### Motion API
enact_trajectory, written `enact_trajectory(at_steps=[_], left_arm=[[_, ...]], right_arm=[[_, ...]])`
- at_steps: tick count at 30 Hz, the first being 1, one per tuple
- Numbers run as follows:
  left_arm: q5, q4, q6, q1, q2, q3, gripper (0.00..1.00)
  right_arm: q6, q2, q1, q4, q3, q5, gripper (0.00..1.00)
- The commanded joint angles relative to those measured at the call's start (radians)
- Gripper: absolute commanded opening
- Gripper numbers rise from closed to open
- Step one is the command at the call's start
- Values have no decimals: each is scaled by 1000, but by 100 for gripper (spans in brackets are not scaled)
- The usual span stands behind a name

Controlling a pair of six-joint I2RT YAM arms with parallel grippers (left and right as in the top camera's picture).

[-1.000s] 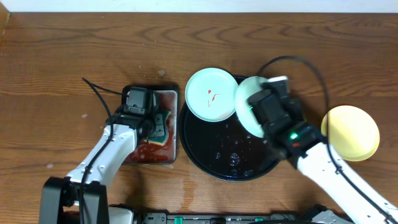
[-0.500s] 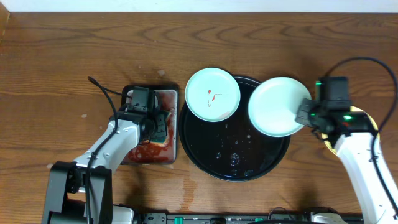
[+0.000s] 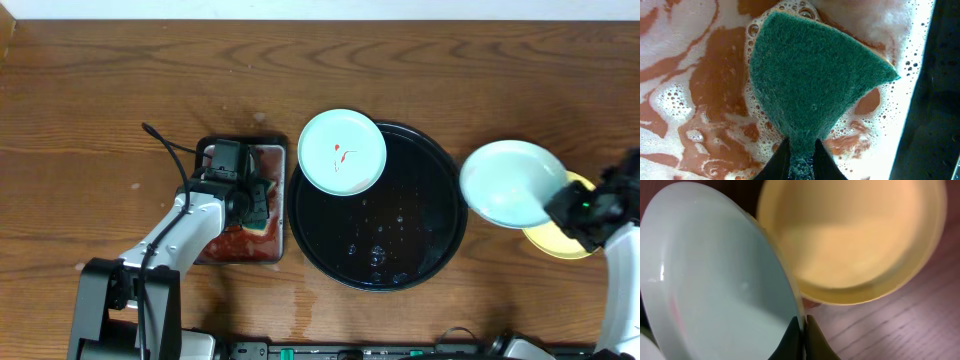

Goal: Clean dirty plates on tray and stack at the side
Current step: 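Carry the mint plate right and set it onto the yellow plate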

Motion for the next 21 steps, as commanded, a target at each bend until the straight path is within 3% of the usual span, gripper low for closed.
enact_trajectory(at_steps=[1,12,21], left_arm=[[2,-14,2,1,32,-16,10],[2,-14,2,1,32,-16,8],[2,-14,2,1,32,-16,8]], right_arm=[[37,1,-97,16,-34,-61,1],[135,1,-370,180,-219,-90,1],[140,1,-406,216,-241,-90,1]])
